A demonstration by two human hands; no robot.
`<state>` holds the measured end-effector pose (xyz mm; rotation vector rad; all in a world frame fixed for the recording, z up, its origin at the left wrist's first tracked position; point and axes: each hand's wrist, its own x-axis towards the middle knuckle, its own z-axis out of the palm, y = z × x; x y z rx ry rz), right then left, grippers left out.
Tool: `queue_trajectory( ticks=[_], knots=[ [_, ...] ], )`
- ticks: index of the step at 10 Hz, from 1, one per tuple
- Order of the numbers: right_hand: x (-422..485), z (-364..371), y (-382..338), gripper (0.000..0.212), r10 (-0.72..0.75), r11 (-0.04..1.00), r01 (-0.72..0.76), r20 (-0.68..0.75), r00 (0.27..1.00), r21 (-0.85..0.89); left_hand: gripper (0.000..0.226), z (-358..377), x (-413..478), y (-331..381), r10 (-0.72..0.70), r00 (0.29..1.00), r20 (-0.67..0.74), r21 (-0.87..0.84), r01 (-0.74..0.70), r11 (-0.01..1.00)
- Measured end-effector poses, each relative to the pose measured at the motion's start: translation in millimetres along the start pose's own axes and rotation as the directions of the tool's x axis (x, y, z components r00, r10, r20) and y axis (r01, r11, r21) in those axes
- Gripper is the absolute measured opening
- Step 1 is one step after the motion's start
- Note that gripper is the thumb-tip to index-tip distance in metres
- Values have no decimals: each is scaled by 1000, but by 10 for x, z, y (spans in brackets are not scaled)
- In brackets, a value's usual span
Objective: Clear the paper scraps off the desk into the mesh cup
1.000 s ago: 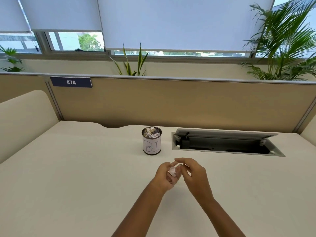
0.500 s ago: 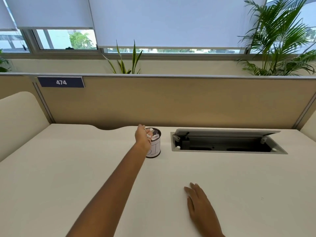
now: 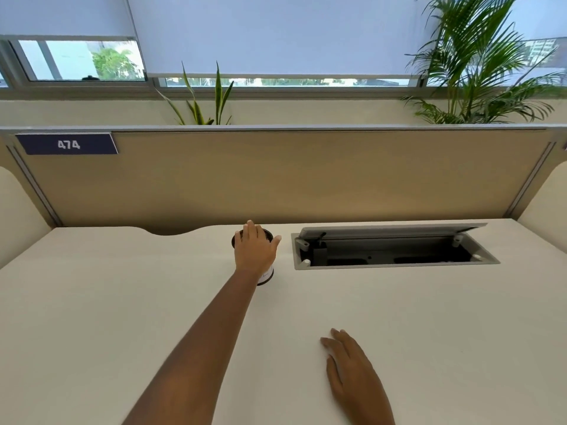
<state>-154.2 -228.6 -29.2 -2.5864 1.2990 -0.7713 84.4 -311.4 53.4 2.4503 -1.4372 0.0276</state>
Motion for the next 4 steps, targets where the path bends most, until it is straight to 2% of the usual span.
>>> queue_trajectory(
  ticks=[1, 3, 4],
  knots=[
    [-21, 10, 7, 42, 13, 1000, -13, 1, 1000, 11, 67, 77, -11, 3, 30, 999, -16, 145, -27, 989],
    [-50, 56, 57, 36, 53, 996, -54, 14, 999, 74, 82, 106, -39, 47, -31, 999, 9, 164, 29, 986],
    [-61, 93, 49, 30, 92, 986, -93, 13, 996, 136, 81, 84, -44, 53, -9, 999, -32, 135, 13, 991]
  ],
)
